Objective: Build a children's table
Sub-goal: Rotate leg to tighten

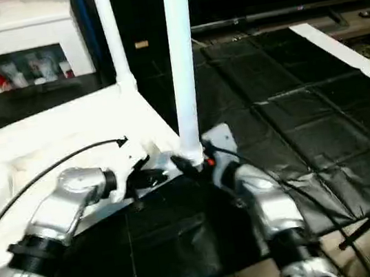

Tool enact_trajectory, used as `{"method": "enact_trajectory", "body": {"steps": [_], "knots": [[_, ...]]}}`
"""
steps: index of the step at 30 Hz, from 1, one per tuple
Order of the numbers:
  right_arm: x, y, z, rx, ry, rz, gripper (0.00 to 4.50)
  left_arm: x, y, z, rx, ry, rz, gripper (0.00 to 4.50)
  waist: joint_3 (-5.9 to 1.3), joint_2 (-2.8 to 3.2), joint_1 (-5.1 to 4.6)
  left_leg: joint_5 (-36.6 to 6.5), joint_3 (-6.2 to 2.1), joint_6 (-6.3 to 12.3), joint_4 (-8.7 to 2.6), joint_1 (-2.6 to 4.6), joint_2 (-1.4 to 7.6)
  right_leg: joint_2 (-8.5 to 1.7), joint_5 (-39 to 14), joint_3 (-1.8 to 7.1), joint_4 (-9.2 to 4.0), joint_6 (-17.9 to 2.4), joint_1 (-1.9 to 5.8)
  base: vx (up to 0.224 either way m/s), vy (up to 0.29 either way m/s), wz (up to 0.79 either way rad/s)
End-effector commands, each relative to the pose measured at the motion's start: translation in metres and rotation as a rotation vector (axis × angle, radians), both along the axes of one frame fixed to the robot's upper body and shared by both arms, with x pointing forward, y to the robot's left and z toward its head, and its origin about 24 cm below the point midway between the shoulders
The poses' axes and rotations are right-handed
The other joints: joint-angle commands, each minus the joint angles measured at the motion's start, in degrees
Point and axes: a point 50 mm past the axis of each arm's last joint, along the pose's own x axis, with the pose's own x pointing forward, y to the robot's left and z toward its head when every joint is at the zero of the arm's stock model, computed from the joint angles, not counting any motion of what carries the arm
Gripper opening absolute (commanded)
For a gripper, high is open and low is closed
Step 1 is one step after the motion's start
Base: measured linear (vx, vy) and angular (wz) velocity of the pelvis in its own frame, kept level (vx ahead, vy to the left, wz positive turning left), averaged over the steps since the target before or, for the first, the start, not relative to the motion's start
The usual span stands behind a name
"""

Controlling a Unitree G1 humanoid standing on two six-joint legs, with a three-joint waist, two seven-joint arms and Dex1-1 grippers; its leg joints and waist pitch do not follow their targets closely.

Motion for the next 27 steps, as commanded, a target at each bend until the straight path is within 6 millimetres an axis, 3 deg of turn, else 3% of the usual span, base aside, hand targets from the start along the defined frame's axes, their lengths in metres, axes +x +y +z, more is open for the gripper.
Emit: {"method": "enact_trajectory", "body": {"steps": [1,5,9,10,11,19,22,27], "knots": [[-0.005,0.005,0.009,0.019,-0.044,0.112,4.46,0.0,-0.003,0.013,-0.034,-0.055,-0.073,0.0,-4.11,0.24,0.43,-8.53,0.02,3.95,-3.27,-0.05,0.96,-3.51,-9.36,2.97,-3.63,-11.75,3.93,0.0,0.0,0.0],[-0.012,-0.014,0.01,-0.048,-0.053,0.247,4.46,-0.006,0.009,0.011,0.007,-0.03,-0.175,0.0,-4.03,-0.03,0.83,-9.52,0.0,4.26,-3.25,0.05,1.01,-3.57,-11.63,2.93,-3.78,-11.3,3.86,0.0,0.0,0.0],[-0.017,-0.024,0.013,-0.097,-0.051,0.355,4.46,-0.011,0.021,0.009,0.046,-0.003,-0.258,0.0,-3.95,0.2,1.56,-10.01,0.05,3.9,-3.3,0.2,1.15,-3.62,-13.38,3.02,-3.87,-10.87,3.6,0.0,0.0,0.0],[-0.017,-0.025,0.014,-0.112,-0.062,0.371,4.46,-0.013,0.024,0.008,0.055,0.002,-0.276,0.0,-3.99,0.14,1.75,-9.89,0.07,3.64,-3.28,0.32,1.2,-3.61,-12.96,3.03,-3.78,-11.02,3.5,0.0,0.0,0.0],[-0.017,-0.026,0.015,-0.118,-0.065,0.379,4.46,-0.013,0.026,0.008,0.06,0.005,-0.284,0.0,-3.98,0.53,1.86,-10.4,0.02,3.32,-3.31,0.28,1.24,-3.62,-13.0,2.99,-3.84,-11.07,3.47,0.0,0.0,0.0],[-0.018,-0.029,0.022,-0.123,-0.087,0.462,4.46,-0.019,0.032,0.009,0.065,0.044,-0.402,0.0,-4.06,0.18,2.84,-10.68,-0.02,2.9,-3.33,0.22,1.26,-3.75,-12.99,2.95,-3.57,-11.32,3.61,0.0,0.0,0.0],[-0.019,-0.029,0.021,-0.127,-0.09,0.474,4.46,-0.02,0.032,0.009,0.068,0.047,-0.421,0.0,-4.06,0.55,3.32,-10.9,-0.09,2.73,-3.38,0.33,1.37,-3.79,-13.34,2.92,-3.56,-11.28,3.47,0.0,0.0,0.0],[-0.019,-0.03,0.022,-0.121,-0.092,0.479,4.46,-0.022,0.032,0.008,0.082,0.051,-0.447,0.0,-4.11,0.41,3.55,-11.38,-0.09,2.39,-3.41,0.34,1.37,-3.77,-13.38,2.91,-3.58,-11.07,3.54,0.0,0.0,0.0]]}}
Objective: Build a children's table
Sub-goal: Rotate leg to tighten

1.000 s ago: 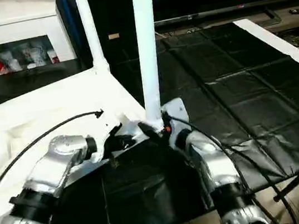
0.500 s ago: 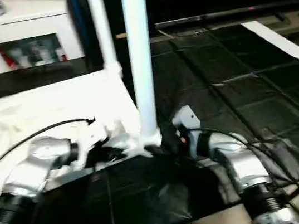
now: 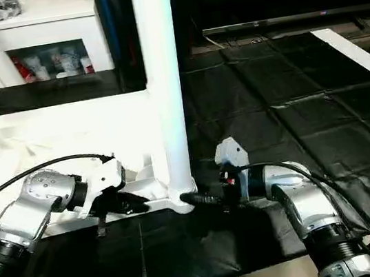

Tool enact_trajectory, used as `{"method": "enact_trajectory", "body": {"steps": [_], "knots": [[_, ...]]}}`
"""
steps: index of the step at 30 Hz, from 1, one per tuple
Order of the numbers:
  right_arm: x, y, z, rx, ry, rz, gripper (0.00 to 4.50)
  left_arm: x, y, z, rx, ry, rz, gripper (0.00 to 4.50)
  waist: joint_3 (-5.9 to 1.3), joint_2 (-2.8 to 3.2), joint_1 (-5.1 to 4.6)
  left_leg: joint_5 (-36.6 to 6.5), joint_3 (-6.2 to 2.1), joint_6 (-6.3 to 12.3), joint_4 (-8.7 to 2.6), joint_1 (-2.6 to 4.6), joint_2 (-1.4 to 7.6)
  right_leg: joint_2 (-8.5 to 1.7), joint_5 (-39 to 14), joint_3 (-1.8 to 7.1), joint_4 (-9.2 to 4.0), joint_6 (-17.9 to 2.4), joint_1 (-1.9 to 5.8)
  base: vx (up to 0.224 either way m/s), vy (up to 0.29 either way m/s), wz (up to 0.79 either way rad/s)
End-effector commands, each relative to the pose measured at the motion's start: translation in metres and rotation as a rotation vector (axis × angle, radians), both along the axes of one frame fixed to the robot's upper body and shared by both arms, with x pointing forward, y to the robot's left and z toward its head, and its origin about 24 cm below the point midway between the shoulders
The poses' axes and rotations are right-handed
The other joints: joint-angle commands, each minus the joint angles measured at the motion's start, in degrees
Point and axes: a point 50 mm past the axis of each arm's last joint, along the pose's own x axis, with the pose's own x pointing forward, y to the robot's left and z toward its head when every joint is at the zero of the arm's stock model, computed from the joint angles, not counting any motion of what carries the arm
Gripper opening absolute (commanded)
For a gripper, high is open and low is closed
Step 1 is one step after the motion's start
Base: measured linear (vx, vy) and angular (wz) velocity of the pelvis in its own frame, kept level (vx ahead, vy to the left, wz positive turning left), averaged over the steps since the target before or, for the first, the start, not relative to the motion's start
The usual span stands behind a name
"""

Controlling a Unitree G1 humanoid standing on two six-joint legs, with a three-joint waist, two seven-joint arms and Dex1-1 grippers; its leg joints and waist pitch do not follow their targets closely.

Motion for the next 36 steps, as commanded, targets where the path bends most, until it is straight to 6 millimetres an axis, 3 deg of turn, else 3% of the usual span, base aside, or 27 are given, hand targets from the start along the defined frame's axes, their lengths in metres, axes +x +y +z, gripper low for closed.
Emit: {"method": "enact_trajectory", "body": {"steps": [1,2,12,13,14,18,19,20,25,35,36], "knots": [[0.003,-0.001,0.008,0.003,-0.043,0.004,4.46,-0.003,-0.007,0.004,-0.003,0.0,-0.087,0.0,-4.1,0.39,-0.07,-11.32,-0.06,2.4,-3.8,0.28,1.35,-3.71,-13.19,2.93,-3.78,-11.09,3.38,0.0,0.0,0.0],[0.003,-0.001,0.008,0.003,-0.042,0.008,4.46,-0.003,-0.007,0.003,-0.001,-0.001,-0.09,0.0,-4.11,0.1,0.03,-10.97,-0.05,2.5,-3.77,0.21,1.32,-3.76,-13.25,2.93,-3.7,-11.02,3.45,0.0,0.0,0.0],[0.006,-0.003,0.012,0.056,0.003,0.016,4.46,-0.002,-0.006,0.003,0.006,-0.008,-0.101,0.0,-4.15,0.3,0.64,-10.75,-0.01,2.43,-3.76,0.32,1.39,-3.72,-13.54,2.95,-3.75,-10.64,3.33,0.0,0.0,0.0],[0.006,-0.005,0.013,0.048,0.0,0.02,4.46,-0.002,-0.006,0.002,0.008,-0.009,-0.103,0.0,-4.12,-0.45,0.49,-10.58,0.12,2.53,-3.73,0.25,1.39,-3.66,-13.57,2.97,-3.8,-10.47,3.35,0.0,0.0,0.0],[0.006,-0.006,0.013,0.036,-0.006,0.022,4.46,-0.001,-0.007,0.002,0.009,-0.01,-0.106,0.0,-4.13,-0.05,0.65,-10.39,0.02,2.45,-3.76,0.31,1.4,-3.78,-14.02,2.96,-3.69,-10.41,3.31,0.0,0.0,0.0],[0.007,-0.006,0.013,0.009,-0.013,0.043,4.46,-0.001,-0.007,0.001,0.014,-0.016,-0.11,0.0,-4.1,-0.08,0.54,-10.62,0.09,2.37,-3.7,0.28,1.27,-3.74,-15.11,2.98,-3.92,-9.83,3.31,0.0,0.0,0.0],[0.008,-0.005,0.014,0.011,-0.013,0.048,4.46,-0.001,-0.007,0.001,0.013,-0.014,-0.112,0.0,-4.09,0.32,0.58,-10.85,0.04,2.26,-3.71,0.36,1.28,-3.76,-15.42,2.97,-3.92,-9.79,3.24,0.0,0.0,0.0],[0.008,-0.005,0.015,0.013,-0.009,0.064,4.46,-0.002,-0.008,0.0,0.018,-0.011,-0.125,0.0,-4.07,-0.22,0.43,-11.17,0.13,2.21,-3.7,0.34,1.25,-3.72,-16.06,2.95,-4.08,-9.58,3.28,0.0,0.0,0.0],[0.006,-0.002,0.015,-0.003,0.01,0.141,4.46,-0.002,-0.008,0.0,0.027,-0.014,-0.14,0.0,-4.05,-0.02,0.56,-11.07,0.1,2.36,-3.68,0.4,1.34,-3.69,-16.6,2.98,-4.07,-9.42,3.19,0.0,0.0,0.0],[0.007,0.01,0.011,-0.048,0.031,0.245,4.46,0.001,-0.01,0.001,0.026,-0.033,-0.135,0.0,-4.05,-0.22,0.62,-11.33,0.07,2.14,-3.65,0.41,1.34,-3.81,-17.64,2.99,-4.04,-9.48,3.14,0.0,0.0,0.0],[0.008,0.01,0.01,-0.049,0.033,0.24,4.29,0.001,-0.01,0.001,0.025,-0.034,-0.134,0.0,-4.02,-0.27,0.58,-11.32,0.08,2.12,-3.66,0.36,1.36,-3.78,-17.49,3.0,-4.02,-9.5,3.13,0.0,0.0,0.0]]}}
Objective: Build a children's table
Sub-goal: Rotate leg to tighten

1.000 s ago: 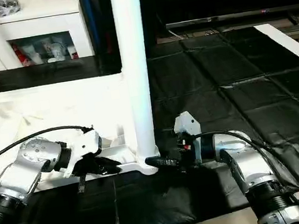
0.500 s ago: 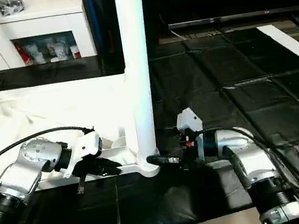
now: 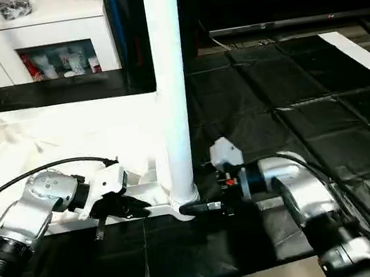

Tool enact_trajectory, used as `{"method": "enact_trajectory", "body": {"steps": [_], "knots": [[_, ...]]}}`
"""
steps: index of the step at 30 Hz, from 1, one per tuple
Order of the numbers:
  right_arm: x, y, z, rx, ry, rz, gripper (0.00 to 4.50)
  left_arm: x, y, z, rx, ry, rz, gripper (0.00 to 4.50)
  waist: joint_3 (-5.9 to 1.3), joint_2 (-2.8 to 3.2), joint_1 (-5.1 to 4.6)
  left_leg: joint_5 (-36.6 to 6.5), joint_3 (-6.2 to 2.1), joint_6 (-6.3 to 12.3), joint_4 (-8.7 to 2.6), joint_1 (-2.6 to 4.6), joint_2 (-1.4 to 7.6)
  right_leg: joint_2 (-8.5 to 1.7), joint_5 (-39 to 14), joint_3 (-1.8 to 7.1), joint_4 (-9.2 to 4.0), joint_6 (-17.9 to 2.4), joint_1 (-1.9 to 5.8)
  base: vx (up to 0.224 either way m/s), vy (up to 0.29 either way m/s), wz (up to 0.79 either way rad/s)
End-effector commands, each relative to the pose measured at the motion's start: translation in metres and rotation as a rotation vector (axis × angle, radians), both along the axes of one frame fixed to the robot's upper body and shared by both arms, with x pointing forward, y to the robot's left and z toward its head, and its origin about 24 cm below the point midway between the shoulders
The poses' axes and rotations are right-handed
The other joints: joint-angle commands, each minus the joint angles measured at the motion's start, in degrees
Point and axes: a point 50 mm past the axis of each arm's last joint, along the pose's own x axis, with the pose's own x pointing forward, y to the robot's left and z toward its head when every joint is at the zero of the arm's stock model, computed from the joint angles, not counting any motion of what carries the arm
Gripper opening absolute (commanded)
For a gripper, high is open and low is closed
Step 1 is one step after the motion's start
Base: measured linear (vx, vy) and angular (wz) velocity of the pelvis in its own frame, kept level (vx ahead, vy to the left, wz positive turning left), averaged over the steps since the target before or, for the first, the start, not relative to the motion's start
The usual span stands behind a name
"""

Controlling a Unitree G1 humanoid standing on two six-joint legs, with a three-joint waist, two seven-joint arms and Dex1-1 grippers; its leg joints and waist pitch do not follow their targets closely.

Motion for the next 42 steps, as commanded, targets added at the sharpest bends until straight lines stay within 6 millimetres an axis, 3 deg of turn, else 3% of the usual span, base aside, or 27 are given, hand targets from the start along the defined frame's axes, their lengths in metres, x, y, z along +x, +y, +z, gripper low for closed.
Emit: {"method": "enact_trajectory", "body": {"steps": [1,20,29,33,34,35,37,38,41,42], "knots": [[0.003,0.002,0.002,-0.017,-0.012,0.013,4.29,0.001,-0.009,0.004,0.015,-0.026,-0.068,0.0,-4.04,-0.15,-0.47,-11.21,0.04,2.13,-3.76,0.21,1.35,-3.77,-17.14,2.96,-4.23,-9.88,3.07,0.0,0.0,0.0],[0.009,0.006,-0.007,-0.035,0.032,-0.009,2.72,0.002,-0.009,0.005,-0.007,-0.036,-0.043,0.0,-3.92,-0.35,-0.47,-11.66,0.04,1.99,-3.79,0.17,1.36,-3.84,-18.79,2.98,-4.3,-9.44,3.02,0.0,0.0,0.0],[0.007,0.009,-0.012,-0.01,0.056,-0.061,2.65,0.006,-0.012,0.004,-0.034,-0.038,0.031,0.0,-3.84,-0.09,-0.51,-12.42,0.01,1.69,-3.83,0.29,1.37,-3.85,-19.85,2.99,-4.45,-9.24,2.89,0.0,0.0,0.0],[0.008,0.019,-0.017,0.041,0.094,-0.225,2.64,0.02,-0.024,0.008,-0.097,-0.068,0.202,0.0,-3.66,-0.06,-0.79,-14.07,-0.13,0.82,-3.99,0.49,1.23,-3.91,-23.1,2.87,-4.86,-8.45,2.85,0.0,0.0,0.0],[0.008,0.021,-0.019,0.045,0.097,-0.254,2.64,0.022,-0.027,0.009,-0.114,-0.072,0.232,0.0,-3.5,-0.18,-0.93,-14.29,-0.04,0.57,-4.0,0.49,1.07,-3.81,-24.84,2.82,-5.29,-7.4,2.72,0.0,0.0,0.0],[0.012,0.034,-0.024,0.066,0.133,-0.385,2.64,0.029,-0.04,0.013,-0.17,-0.081,0.335,0.0,-3.61,-0.09,-1.1,-14.09,-0.19,0.25,-4.05,0.49,1.01,-3.88,-25.83,2.79,-5.26,-6.74,2.86,0.0,0.0,0.0],[0.014,0.041,-0.026,0.074,0.155,-0.442,2.64,0.031,-0.046,0.014,-0.189,-0.08,0.37,0.0,-3.66,-0.13,-1.55,-14.2,-0.29,-0.29,-4.05,0.55,0.87,-3.87,-26.61,2.68,-5.52,-6.23,2.7,0.0,0.0,0.0],[0.016,0.047,-0.027,0.077,0.172,-0.481,2.64,0.033,-0.051,0.015,-0.201,-0.082,0.401,0.0,-3.67,-0.23,-1.8,-13.98,-0.33,-0.38,-4.11,0.38,0.86,-3.89,-26.32,2.65,-5.41,-6.24,2.86,0.0,0.0,0.0],[0.026,0.074,-0.029,0.058,0.219,-0.612,2.63,0.038,-0.07,0.018,-0.239,-0.075,0.526,0.0,-3.74,0.27,-3.28,-13.47,-0.44,-0.44,-4.08,0.01,0.72,-3.68,-23.95,2.62,-5.12,-7.07,2.94,0.0,0.0,0.0],[0.027,0.077,-0.028,0.056,0.219,-0.628,2.63,0.039,-0.072,0.018,-0.242,-0.076,0.544,0.0,-3.82,0.08,-3.56,-13.21,-0.33,-0.27,-3.9,0.1,0.61,-3.65,-23.2,2.65,-5.27,-7.28,2.86,0.0,0.0,0.0]]}}
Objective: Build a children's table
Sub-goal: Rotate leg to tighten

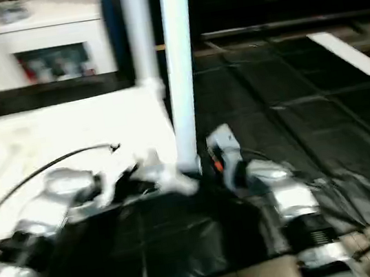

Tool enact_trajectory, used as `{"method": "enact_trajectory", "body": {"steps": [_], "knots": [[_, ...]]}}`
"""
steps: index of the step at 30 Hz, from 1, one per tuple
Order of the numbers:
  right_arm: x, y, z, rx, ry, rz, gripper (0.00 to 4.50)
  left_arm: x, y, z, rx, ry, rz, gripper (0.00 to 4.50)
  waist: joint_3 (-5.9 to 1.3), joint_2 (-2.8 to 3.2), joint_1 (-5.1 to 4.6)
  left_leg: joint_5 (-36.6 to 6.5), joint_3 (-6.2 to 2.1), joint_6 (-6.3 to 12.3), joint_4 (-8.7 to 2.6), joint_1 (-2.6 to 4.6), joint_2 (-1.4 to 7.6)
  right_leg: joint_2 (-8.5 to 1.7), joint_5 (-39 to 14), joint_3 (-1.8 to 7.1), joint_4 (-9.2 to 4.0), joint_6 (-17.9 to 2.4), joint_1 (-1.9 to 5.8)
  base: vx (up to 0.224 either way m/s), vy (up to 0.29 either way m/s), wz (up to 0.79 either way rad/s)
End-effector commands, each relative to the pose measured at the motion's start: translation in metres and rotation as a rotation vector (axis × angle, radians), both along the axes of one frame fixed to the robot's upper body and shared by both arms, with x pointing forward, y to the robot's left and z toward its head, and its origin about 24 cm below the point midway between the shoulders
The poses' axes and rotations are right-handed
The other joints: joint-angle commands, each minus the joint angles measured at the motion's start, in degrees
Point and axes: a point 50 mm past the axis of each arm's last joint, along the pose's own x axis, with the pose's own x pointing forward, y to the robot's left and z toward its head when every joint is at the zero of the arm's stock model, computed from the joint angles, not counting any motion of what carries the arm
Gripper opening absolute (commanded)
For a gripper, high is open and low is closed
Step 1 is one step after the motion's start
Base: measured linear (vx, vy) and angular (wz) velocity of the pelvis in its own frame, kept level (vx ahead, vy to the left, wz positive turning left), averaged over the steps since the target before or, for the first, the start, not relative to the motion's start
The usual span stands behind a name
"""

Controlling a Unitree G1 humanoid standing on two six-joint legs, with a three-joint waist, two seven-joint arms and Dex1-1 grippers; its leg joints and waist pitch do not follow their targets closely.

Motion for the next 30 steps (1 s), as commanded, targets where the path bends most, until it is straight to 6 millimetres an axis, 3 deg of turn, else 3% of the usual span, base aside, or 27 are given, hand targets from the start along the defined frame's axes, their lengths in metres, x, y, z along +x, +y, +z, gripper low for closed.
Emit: {"method": "enact_trajectory", "body": {"steps": [1,4,5,6,7,9,16,19,20,23,30], "knots": [[-0.012,0.048,-0.011,0.041,0.089,0.135,2.63,0.01,-0.031,0.028,-0.098,-0.107,0.01,0.0,-3.77,0.0,-0.09,-12.88,-0.23,0.01,-4.02,-0.09,0.55,-3.52,-22.85,2.51,-5.49,-7.39,2.88,0.0,0.0,0.0],[-0.004,0.061,-0.005,0.013,0.053,0.083,2.63,0.013,-0.04,0.029,-0.104,-0.113,0.07,0.0,-3.85,0.02,-0.2,-11.74,-0.13,0.48,-4.01,-0.33,0.58,-3.48,-21.25,2.55,-5.29,-7.68,2.95,0.0,0.0,0.0],[-0.003,0.063,-0.003,0.004,0.038,0.073,2.63,0.013,-0.042,0.03,-0.102,-0.117,0.075,0.0,-4.0,0.12,-0.14,-10.48,-0.07,0.79,-3.94,-0.25,0.66,-3.47,-18.32,2.72,-5.05,-8.29,2.98,0.0,0.0,0.0],[-0.002,0.063,0.0,0.035,0.03,0.067,2.63,0.012,-0.042,0.029,-0.084,-0.128,0.064,0.0,-3.97,-0.15,-0.15,-10.35,-0.02,1.22,-3.99,-0.32,0.72,-3.34,-16.55,2.73,-4.92,-8.76,3.01,0.0,0.0,0.0],[-0.002,0.063,0.0,0.038,0.03,0.067,2.98,0.012,-0.042,0.029,-0.083,-0.129,0.064,0.0,-3.98,-0.03,-0.11,-10.4,-0.07,1.34,-4.01,-0.31,0.74,-3.38,-16.05,2.75,-4.77,-9.0,3.06,0.0,0.0,0.0],[-0.002,0.057,0.002,0.06,0.011,0.049,3.33,0.011,-0.038,0.028,-0.07,-0.132,0.057,0.0,-3.94,0.02,-0.11,-10.56,-0.02,1.56,-4.02,-0.29,0.77,-3.42,-15.26,2.79,-4.73,-9.39,3.11,0.0,0.0,0.0],[-0.007,0.025,0.003,0.101,-0.034,0.041,3.89,0.01,-0.021,0.026,-0.038,-0.14,0.0,0.0,-3.89,0.06,0.09,-11.37,-0.02,1.88,-4.16,-0.27,0.82,-3.48,-15.46,2.86,-4.8,-9.3,3.23,0.0,0.0,0.0],[-0.014,0.005,0.009,0.106,-0.088,0.112,4.07,0.007,-0.013,0.026,-0.034,-0.142,-0.088,0.0,-3.92,0.22,0.26,-11.31,0.09,2.7,-4.12,-0.23,0.86,-3.31,-14.53,3.01,-4.89,-8.81,3.32,0.0,0.0,0.0],[-0.019,-0.008,0.014,0.097,-0.119,0.172,4.33,0.004,-0.007,0.027,-0.027,-0.14,-0.158,0.0,-4.04,0.28,0.62,-10.79,0.03,3.14,-3.99,-0.18,0.92,-3.37,-13.0,2.99,-4.71,-9.07,3.39,0.0,0.0,0.0],[-0.028,-0.018,0.02,0.073,-0.154,0.296,4.46,0.001,0.0,0.027,0.0,-0.129,-0.229,0.0,-4.14,0.46,0.46,-9.06,-0.05,3.77,-3.81,-0.63,0.92,-3.37,-9.24,2.79,-4.19,-10.94,3.65,0.0,0.0,0.0],[-0.041,-0.036,0.026,-0.02,-0.127,0.529,4.49,-0.012,0.021,0.025,0.066,-0.061,-0.461,0.0,-3.85,0.5,1.26,-11.48,0.01,3.29,-3.98,-0.23,1.26,-3.51,-14.27,2.81,-4.64,-10.89,3.25,0.0,0.0,0.0]]}}
